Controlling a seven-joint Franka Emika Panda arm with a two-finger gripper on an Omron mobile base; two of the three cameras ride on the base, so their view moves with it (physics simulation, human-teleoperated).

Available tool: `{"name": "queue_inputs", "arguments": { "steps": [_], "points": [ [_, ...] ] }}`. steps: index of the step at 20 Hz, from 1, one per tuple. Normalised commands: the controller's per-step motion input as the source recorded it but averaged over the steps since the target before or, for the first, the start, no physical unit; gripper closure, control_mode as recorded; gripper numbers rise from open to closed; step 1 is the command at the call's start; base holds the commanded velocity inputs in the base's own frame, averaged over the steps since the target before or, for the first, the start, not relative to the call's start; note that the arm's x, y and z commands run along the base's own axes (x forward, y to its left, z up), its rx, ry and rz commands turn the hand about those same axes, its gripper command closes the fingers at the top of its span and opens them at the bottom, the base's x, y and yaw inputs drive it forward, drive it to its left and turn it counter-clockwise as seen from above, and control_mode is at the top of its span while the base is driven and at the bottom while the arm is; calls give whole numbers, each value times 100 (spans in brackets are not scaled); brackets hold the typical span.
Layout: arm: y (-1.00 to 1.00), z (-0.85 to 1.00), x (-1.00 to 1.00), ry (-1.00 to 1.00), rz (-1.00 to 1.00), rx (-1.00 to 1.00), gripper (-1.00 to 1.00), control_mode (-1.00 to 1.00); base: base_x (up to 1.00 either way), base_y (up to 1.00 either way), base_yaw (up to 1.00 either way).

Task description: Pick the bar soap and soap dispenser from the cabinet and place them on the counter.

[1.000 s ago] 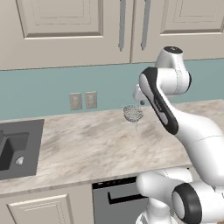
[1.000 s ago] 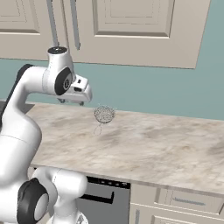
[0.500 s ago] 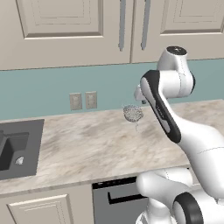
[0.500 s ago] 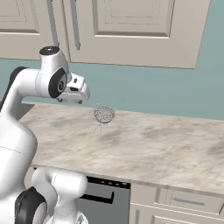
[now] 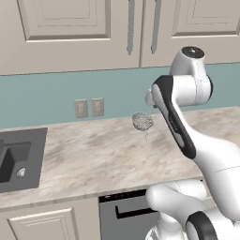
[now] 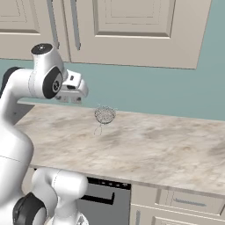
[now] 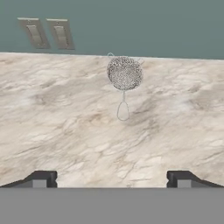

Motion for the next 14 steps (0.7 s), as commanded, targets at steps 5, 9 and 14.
{"name": "queue_inputs", "arguments": {
  "steps": [5,9,14],
  "points": [
    [0,21,-3,-4,0,-1,-100,-100,0,0,0],
    [0,24,-3,-3,0,0,-100,-100,0,0,0],
    [0,25,-5,-4,0,0,-100,-100,0,0,0]
  ]
}}
